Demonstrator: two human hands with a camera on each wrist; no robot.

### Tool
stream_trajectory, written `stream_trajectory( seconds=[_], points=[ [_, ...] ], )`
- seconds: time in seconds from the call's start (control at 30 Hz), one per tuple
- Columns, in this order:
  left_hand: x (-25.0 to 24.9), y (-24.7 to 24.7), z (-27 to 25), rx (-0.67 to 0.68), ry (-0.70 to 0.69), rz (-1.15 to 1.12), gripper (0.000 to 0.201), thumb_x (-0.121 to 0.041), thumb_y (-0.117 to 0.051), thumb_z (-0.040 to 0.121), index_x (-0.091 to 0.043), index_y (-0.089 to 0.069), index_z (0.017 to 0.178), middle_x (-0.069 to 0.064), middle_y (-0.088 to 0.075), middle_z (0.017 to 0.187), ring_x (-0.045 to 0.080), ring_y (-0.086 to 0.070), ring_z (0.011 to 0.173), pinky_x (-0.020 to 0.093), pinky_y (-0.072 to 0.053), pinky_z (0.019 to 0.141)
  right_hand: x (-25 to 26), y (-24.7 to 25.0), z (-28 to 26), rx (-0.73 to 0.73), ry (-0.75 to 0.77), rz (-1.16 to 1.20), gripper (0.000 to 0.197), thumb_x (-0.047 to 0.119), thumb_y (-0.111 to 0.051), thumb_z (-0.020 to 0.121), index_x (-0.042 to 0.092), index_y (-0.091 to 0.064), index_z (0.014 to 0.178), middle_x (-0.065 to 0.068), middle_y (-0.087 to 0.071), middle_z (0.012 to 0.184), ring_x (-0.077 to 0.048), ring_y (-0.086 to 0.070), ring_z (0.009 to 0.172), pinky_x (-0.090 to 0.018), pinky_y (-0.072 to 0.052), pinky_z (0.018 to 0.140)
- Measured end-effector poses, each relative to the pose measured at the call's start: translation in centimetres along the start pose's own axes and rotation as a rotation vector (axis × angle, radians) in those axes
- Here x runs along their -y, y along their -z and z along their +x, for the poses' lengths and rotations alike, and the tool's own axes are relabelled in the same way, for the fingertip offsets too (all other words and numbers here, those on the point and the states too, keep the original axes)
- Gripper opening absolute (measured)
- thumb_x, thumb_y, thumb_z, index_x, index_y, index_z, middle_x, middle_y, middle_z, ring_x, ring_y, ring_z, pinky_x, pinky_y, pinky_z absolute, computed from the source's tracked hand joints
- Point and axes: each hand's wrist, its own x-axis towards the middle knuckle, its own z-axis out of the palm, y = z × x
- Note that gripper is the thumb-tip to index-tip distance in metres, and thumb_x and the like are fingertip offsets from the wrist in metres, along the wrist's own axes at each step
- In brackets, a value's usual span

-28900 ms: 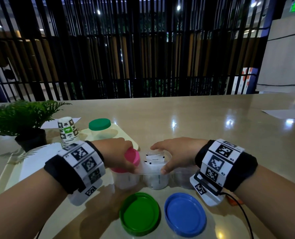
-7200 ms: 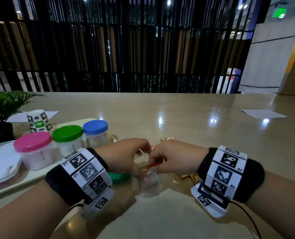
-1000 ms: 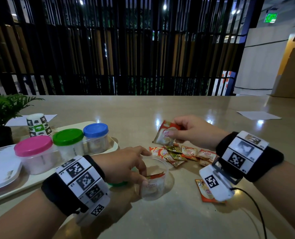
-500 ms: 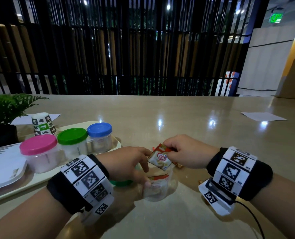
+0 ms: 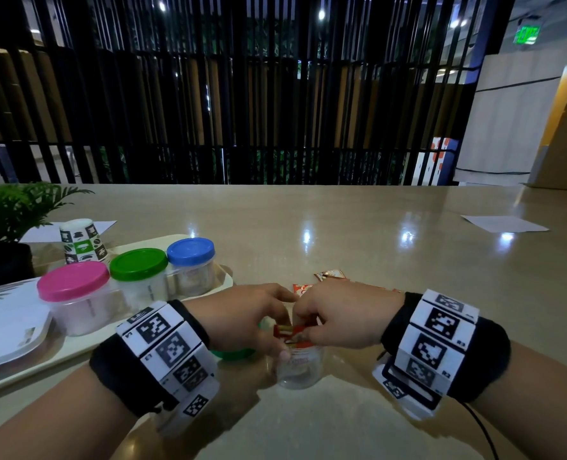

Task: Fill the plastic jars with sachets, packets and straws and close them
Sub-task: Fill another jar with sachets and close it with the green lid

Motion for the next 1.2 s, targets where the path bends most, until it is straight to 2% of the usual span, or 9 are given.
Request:
stream_trajectory(
  seconds=[0.23,0.37,0.53,0.6,0.67,0.77,0.93,1.03,1.2],
  points=[
    [-0.2,-0.2,-0.2,0.063,-0.027,0.058,0.038,-0.048,-0.058,0.091,-0.025,-0.067,0.121,-0.008,-0.020,0.157,0.014,-0.026,0.139,0.034,-0.026,0.114,-0.4,-0.3,0.0,0.037,0.021,0.076,0.019,0.025,-0.056,0.093,0.025,-0.071,0.104,0.006,-0.069,0.097,-0.009,-0.057,0.086,-0.028,-0.047,0.077],
    [-0.4,0.0,-0.3,0.056,-0.019,0.044,0.037,-0.046,-0.059,0.091,-0.028,-0.065,0.123,-0.010,-0.020,0.157,0.011,-0.023,0.140,0.028,-0.023,0.112,-0.7,-0.3,0.0,0.073,0.025,0.097,0.022,0.024,-0.053,0.095,0.024,-0.071,0.108,0.007,-0.069,0.102,-0.008,-0.058,0.090,-0.029,-0.048,0.083],
    [-0.4,0.0,-0.4,0.049,-0.011,0.018,0.033,-0.046,-0.060,0.091,-0.028,-0.069,0.116,-0.010,-0.022,0.156,0.010,-0.024,0.140,0.027,-0.024,0.112,-2.0,1.0,0.2,0.058,-0.024,0.280,0.021,0.018,-0.051,0.096,0.024,-0.069,0.105,0.013,-0.069,0.092,0.003,-0.059,0.088,-0.016,-0.045,0.082],
    [-0.4,0.1,-0.4,0.047,-0.011,0.001,0.031,-0.045,-0.061,0.090,-0.027,-0.070,0.114,-0.011,-0.023,0.155,0.010,-0.026,0.138,0.028,-0.027,0.112,-3.3,1.9,0.3,-0.037,-0.089,0.355,0.019,0.017,-0.051,0.096,0.024,-0.068,0.100,0.012,-0.069,0.087,-0.004,-0.062,0.090,-0.022,-0.046,0.086],
    [-0.4,0.1,-0.3,0.053,-0.010,-0.011,0.029,-0.044,-0.062,0.090,-0.027,-0.071,0.111,-0.013,-0.023,0.155,0.010,-0.027,0.137,0.031,-0.029,0.112,-4.9,2.9,0.5,-0.132,-0.175,0.391,0.018,0.015,-0.051,0.096,0.024,-0.066,0.095,0.009,-0.069,0.085,-0.011,-0.063,0.087,-0.028,-0.048,0.083],
    [-0.4,0.2,-0.2,0.065,0.008,-0.033,0.028,-0.045,-0.062,0.089,-0.028,-0.071,0.110,-0.016,-0.022,0.155,0.010,-0.026,0.138,0.034,-0.031,0.113,-7.2,3.2,1.3,-0.164,-0.317,0.318,0.019,0.012,-0.050,0.096,0.025,-0.063,0.090,0.006,-0.067,0.083,-0.007,-0.057,0.074,-0.023,-0.044,0.067],
    [-0.2,0.3,-0.1,0.080,0.010,-0.045,0.028,-0.046,-0.062,0.089,-0.029,-0.072,0.109,-0.016,-0.022,0.154,0.009,-0.025,0.138,0.033,-0.031,0.112,-9.0,1.2,3.0,0.128,-0.476,0.004,0.022,0.012,-0.054,0.093,0.020,-0.064,0.112,0.005,-0.058,0.110,-0.014,-0.052,0.098,-0.024,-0.042,0.082],
    [-0.1,0.2,-0.1,0.075,0.002,-0.055,0.027,-0.047,-0.063,0.088,-0.029,-0.072,0.106,-0.015,-0.023,0.154,0.009,-0.025,0.137,0.035,-0.031,0.113,-9.0,0.1,3.8,0.242,-0.490,-0.061,0.028,0.015,-0.056,0.093,0.016,-0.060,0.121,-0.001,-0.057,0.122,-0.019,-0.053,0.110,-0.024,-0.038,0.081],
    [0.0,0.2,-0.1,0.074,0.006,-0.081,0.026,-0.048,-0.064,0.087,-0.030,-0.073,0.104,-0.017,-0.024,0.153,0.009,-0.025,0.137,0.036,-0.031,0.113,-9.7,-0.4,4.8,0.143,-0.519,-0.020,0.029,0.020,-0.068,0.081,0.020,-0.047,0.100,-0.001,-0.054,0.099,-0.017,-0.048,0.081,-0.027,-0.040,0.066]
  ],
)
